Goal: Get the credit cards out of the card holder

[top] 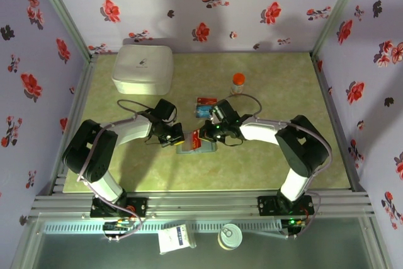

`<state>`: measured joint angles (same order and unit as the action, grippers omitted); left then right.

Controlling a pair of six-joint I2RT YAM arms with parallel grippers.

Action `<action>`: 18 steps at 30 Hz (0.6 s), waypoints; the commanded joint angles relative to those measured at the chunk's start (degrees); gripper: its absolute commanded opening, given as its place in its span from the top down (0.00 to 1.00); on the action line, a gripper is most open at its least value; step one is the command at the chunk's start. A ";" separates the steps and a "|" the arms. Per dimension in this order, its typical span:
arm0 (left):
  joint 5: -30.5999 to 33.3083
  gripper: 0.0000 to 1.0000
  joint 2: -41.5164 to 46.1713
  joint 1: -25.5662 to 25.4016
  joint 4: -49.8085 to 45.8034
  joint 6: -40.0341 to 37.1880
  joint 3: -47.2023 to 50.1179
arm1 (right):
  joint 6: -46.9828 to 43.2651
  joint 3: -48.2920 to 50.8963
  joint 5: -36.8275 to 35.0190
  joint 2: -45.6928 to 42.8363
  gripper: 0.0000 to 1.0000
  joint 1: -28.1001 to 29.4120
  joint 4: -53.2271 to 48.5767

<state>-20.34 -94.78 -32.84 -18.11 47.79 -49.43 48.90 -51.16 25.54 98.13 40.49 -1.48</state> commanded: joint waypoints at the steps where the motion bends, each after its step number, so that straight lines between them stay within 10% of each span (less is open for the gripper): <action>1: 1.18 0.99 -1.10 -0.30 -2.94 -0.97 -0.58 | -2.72 0.15 -3.67 -2.65 0.92 -0.41 -5.98; 18: -0.05 0.96 0.85 -0.27 -1.45 -0.23 -0.05 | -5.04 -5.11 -7.31 -2.00 0.92 1.51 -12.68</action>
<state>-20.40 -94.76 -32.84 -18.06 47.83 -49.43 45.54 -54.06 21.04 95.37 41.21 -10.72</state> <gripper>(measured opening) 0.041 0.077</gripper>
